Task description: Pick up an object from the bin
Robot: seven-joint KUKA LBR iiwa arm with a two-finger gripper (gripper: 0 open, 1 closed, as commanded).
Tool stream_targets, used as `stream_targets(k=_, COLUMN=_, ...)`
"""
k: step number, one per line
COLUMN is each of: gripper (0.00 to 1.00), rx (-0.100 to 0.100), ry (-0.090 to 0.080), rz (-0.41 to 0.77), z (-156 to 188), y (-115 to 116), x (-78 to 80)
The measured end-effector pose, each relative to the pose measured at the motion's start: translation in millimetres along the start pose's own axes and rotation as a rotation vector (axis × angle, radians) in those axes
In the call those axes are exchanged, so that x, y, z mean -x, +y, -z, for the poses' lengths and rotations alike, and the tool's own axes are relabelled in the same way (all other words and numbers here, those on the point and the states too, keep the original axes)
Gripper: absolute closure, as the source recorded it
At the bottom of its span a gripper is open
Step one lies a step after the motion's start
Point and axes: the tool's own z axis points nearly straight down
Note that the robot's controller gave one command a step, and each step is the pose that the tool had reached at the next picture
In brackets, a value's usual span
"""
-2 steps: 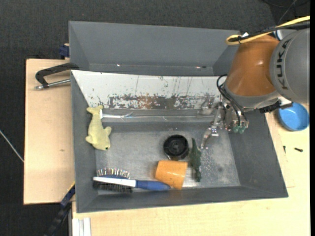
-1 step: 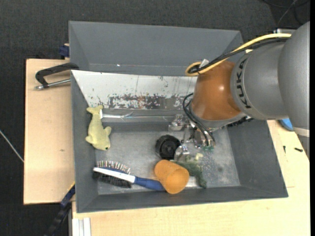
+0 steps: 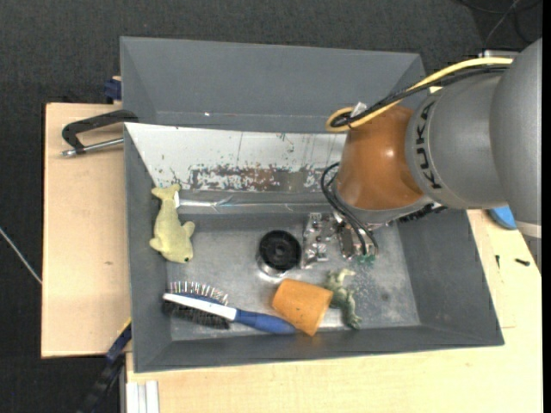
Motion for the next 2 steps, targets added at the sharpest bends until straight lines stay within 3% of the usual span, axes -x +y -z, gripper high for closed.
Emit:
stream_targets(k=1, gripper=0.0, rx=0.0, ry=0.006, rz=0.001, z=-2, y=0, x=-2.0)
stream_targets(k=2, gripper=0.0, rx=0.002, ry=-0.001, rz=-0.005, z=-2, y=59, x=9.0)
